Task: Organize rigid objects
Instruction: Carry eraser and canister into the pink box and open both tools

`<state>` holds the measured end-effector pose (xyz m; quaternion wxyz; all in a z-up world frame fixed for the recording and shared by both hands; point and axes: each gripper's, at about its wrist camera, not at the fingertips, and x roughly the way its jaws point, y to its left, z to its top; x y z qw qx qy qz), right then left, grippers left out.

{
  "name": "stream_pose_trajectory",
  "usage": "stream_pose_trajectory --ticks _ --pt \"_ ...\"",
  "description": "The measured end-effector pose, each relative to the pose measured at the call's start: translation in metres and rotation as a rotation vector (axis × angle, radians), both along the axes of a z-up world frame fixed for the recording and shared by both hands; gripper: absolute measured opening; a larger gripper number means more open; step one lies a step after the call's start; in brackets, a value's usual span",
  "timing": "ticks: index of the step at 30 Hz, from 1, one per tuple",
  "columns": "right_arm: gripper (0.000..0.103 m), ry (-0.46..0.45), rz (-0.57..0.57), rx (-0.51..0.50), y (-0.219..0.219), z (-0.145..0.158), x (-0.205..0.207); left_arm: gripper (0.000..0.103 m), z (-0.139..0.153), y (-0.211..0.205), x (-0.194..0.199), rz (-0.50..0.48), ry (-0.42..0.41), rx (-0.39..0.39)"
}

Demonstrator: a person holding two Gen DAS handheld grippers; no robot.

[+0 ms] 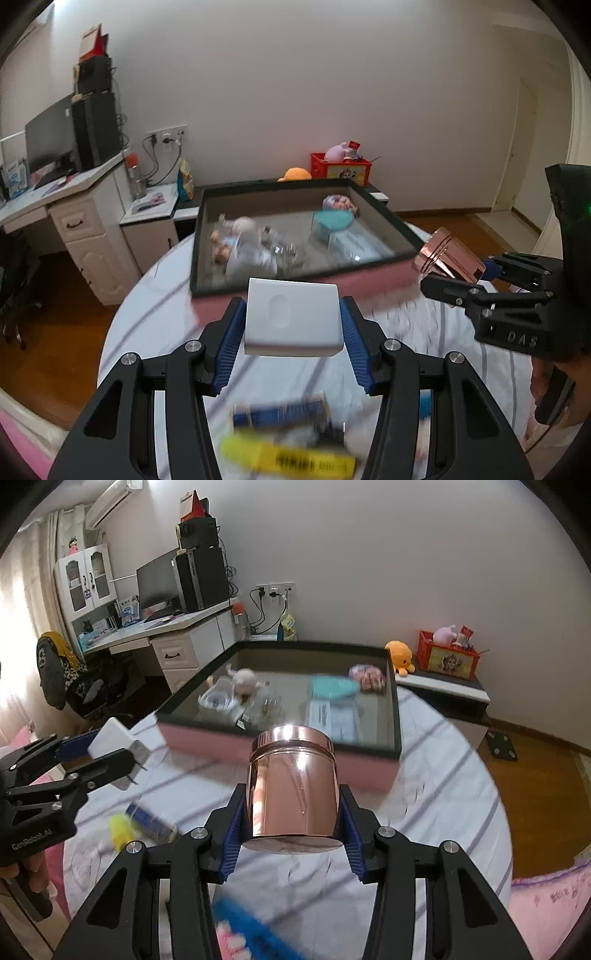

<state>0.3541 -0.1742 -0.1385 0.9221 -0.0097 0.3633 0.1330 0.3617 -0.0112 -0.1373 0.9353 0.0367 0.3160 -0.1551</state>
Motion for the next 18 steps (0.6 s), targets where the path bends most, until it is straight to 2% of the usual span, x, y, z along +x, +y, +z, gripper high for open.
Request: stream_pose_trajectory --ticks 4,10,15,18 --pt "0.048 -0.006 0.008 -0.003 0.005 0.012 0.035 0.053 0.013 -0.014 0.050 -0.041 0.019 0.014" --pt "0.048 0.028 -0.002 -0.008 0.015 0.017 0.106 0.053 0.011 -0.025 0.134 -0.013 0.089 0.094" --pt "0.048 0.096 -0.016 -0.012 0.023 0.003 0.155 0.053 0.003 -0.019 0.193 0.033 0.159 0.127" --pt "0.048 0.148 -0.030 0.025 0.025 -0.012 0.175 0.053 -0.003 -0.016 0.216 0.064 0.187 0.153"
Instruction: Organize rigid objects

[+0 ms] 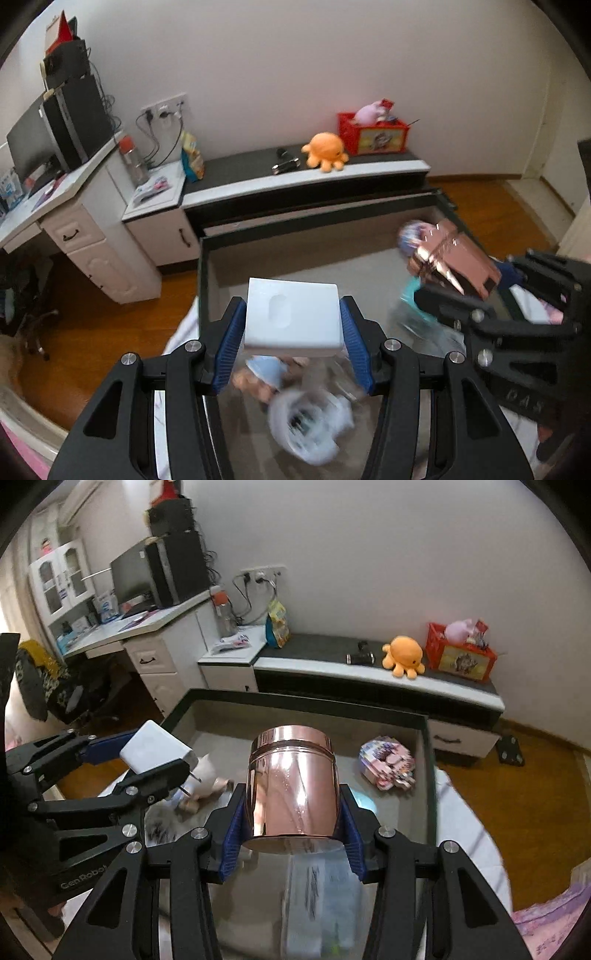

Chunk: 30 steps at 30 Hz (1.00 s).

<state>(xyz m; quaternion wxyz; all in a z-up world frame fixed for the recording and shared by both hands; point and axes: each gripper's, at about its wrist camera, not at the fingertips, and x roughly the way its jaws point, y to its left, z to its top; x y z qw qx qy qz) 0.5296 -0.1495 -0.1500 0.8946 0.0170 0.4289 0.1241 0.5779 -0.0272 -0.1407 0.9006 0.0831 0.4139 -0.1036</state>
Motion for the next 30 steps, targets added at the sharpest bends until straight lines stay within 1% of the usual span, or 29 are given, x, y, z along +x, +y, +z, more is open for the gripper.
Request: stream_pose_trajectory --ticks 3,7,9,11,12,13,15,16,18,19,21,23,26,29,30 --pt "0.048 0.043 0.000 0.030 0.005 -0.013 0.015 0.053 -0.011 0.002 0.020 0.037 0.034 0.035" --pt "0.048 0.070 -0.018 0.032 0.007 -0.025 0.027 0.053 -0.024 0.009 0.033 0.057 0.069 0.029" --pt "0.048 0.074 -0.020 0.033 0.006 -0.029 0.028 0.052 -0.028 0.009 0.033 0.062 0.062 0.022" --pt "0.048 0.066 -0.024 0.025 0.006 -0.027 0.028 0.054 -0.027 0.009 0.033 0.076 0.036 0.023" --pt "0.049 0.061 -0.028 0.026 0.006 -0.026 0.026 0.054 -0.027 0.009 0.032 0.079 0.038 0.021" --pt "0.049 0.057 -0.033 0.029 0.004 -0.024 0.023 0.056 -0.026 0.010 0.030 0.079 0.042 0.013" --pt "0.058 0.044 -0.048 0.038 0.000 -0.019 0.022 0.066 -0.022 0.014 0.027 0.090 0.027 -0.008" --pt "0.061 0.035 -0.054 0.044 -0.002 -0.015 0.021 0.074 -0.019 0.017 0.023 0.102 0.019 -0.020" --pt "0.075 0.018 -0.060 0.067 -0.008 -0.007 0.012 0.078 -0.011 0.022 0.012 0.100 0.002 -0.050" --pt "0.077 0.008 -0.061 0.074 -0.008 -0.002 0.009 0.082 -0.005 0.024 0.004 0.099 -0.011 -0.064" --pt "0.078 -0.027 -0.059 0.087 -0.011 0.012 -0.005 0.086 0.008 0.028 -0.012 0.108 -0.047 -0.072" --pt "0.078 -0.060 -0.054 0.095 -0.013 0.028 -0.022 0.096 0.024 0.031 -0.035 0.106 -0.101 -0.084" --pt "0.081 -0.120 -0.042 0.098 -0.015 0.051 -0.056 0.103 0.050 0.036 -0.084 0.108 -0.210 -0.096" --pt "0.081 -0.184 -0.022 0.103 -0.017 0.071 -0.089 0.103 0.069 0.038 -0.135 0.104 -0.299 -0.109" --pt "0.081 -0.208 -0.018 0.101 -0.018 0.079 -0.106 0.103 0.073 0.040 -0.146 0.102 -0.315 -0.111"
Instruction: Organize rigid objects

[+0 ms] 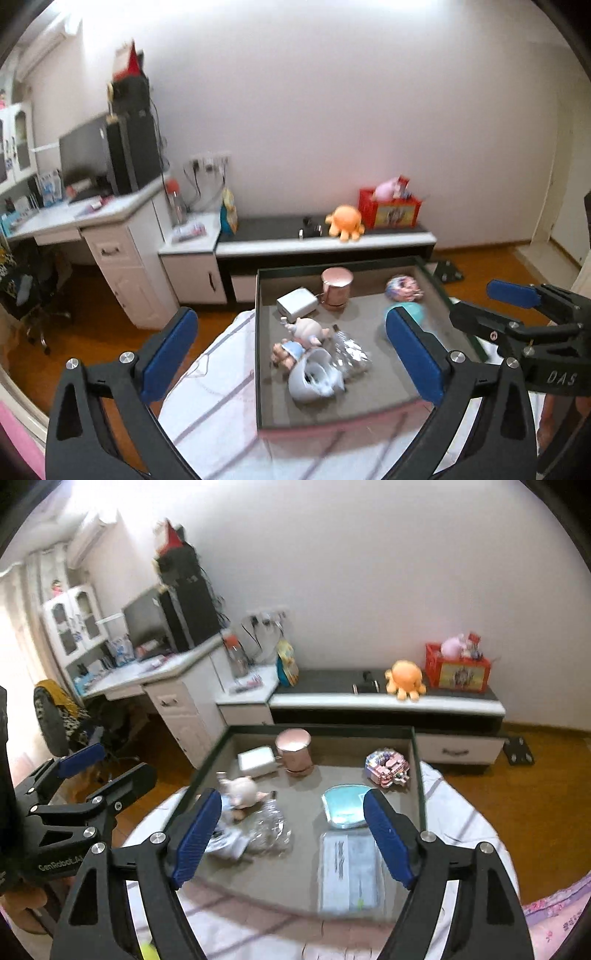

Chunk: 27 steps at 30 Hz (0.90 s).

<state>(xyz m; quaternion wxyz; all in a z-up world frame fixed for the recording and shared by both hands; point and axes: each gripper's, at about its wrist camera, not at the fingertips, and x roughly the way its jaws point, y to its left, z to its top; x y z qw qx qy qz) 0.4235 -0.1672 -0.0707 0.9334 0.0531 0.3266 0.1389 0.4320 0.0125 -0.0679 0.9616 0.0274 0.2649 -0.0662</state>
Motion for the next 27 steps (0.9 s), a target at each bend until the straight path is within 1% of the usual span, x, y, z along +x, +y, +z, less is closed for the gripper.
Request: stream_pose_trajectory --ticks 2,4,5,7,9,12,14,16,17,18,20,24,27 --pt "0.083 -0.052 0.000 0.005 -0.001 0.012 -0.028 0.103 0.010 -0.001 -0.039 0.009 -0.066 0.007" --pt "0.083 -0.112 0.002 -0.001 -0.001 0.025 -0.065 0.103 0.016 -0.001 -0.070 0.026 -0.112 0.011" --pt "0.084 -0.131 0.001 -0.004 -0.002 0.027 -0.076 0.103 0.019 -0.002 -0.089 0.034 -0.140 0.010" --pt "0.084 -0.178 0.002 -0.005 0.000 0.035 -0.111 0.103 0.023 -0.001 -0.117 0.039 -0.170 0.010" --pt "0.085 -0.216 0.003 -0.017 0.003 0.039 -0.137 0.103 0.026 -0.004 -0.142 0.034 -0.198 0.012" --pt "0.086 -0.286 -0.026 -0.047 0.009 0.044 -0.176 0.103 0.028 -0.008 -0.186 0.067 -0.255 0.033" --pt "0.088 -0.322 -0.039 -0.056 0.011 0.044 -0.196 0.103 0.030 -0.009 -0.207 0.079 -0.278 0.028" --pt "0.091 -0.366 -0.083 -0.065 0.013 0.043 -0.219 0.103 0.029 -0.010 -0.230 0.084 -0.295 0.014" --pt "0.094 -0.381 -0.095 -0.068 0.012 0.043 -0.226 0.103 0.029 -0.011 -0.242 0.083 -0.305 0.014" --pt "0.103 -0.397 -0.118 -0.077 0.012 0.041 -0.238 0.103 0.028 -0.010 -0.250 0.085 -0.309 0.017" --pt "0.103 -0.444 -0.151 -0.080 0.013 0.039 -0.258 0.103 0.026 -0.011 -0.267 0.092 -0.322 0.031" --pt "0.103 -0.470 -0.194 -0.095 0.012 0.034 -0.284 0.103 0.026 -0.006 -0.296 0.121 -0.362 0.024" --pt "0.103 -0.484 -0.224 -0.103 0.011 0.031 -0.303 0.103 0.026 -0.002 -0.316 0.122 -0.384 -0.005"
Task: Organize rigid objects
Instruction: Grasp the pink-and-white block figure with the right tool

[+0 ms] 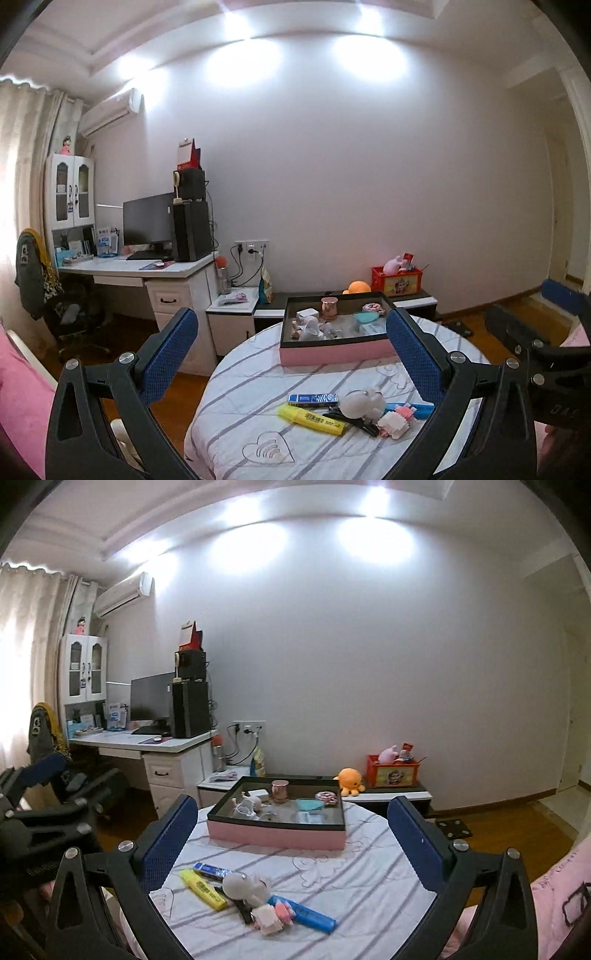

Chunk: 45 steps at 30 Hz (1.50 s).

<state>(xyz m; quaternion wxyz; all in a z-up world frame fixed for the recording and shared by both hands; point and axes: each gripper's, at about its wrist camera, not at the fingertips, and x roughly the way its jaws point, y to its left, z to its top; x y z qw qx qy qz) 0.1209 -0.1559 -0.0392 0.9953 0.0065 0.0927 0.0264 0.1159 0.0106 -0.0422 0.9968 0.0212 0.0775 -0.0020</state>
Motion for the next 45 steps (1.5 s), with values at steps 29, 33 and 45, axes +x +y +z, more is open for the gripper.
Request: stream_pose_trajectory --ticks 29,33,45 --pt "0.103 0.034 -0.053 0.044 -0.018 -0.018 -0.011 0.103 -0.020 0.000 0.005 -0.013 0.078 0.013" --pt "0.103 0.092 -0.054 0.043 -0.022 -0.035 0.002 0.103 -0.040 0.008 0.022 -0.026 0.154 -0.008" --pt "0.103 0.430 0.002 -0.025 0.002 -0.141 0.081 0.103 -0.115 0.032 0.072 0.013 0.388 -0.028"
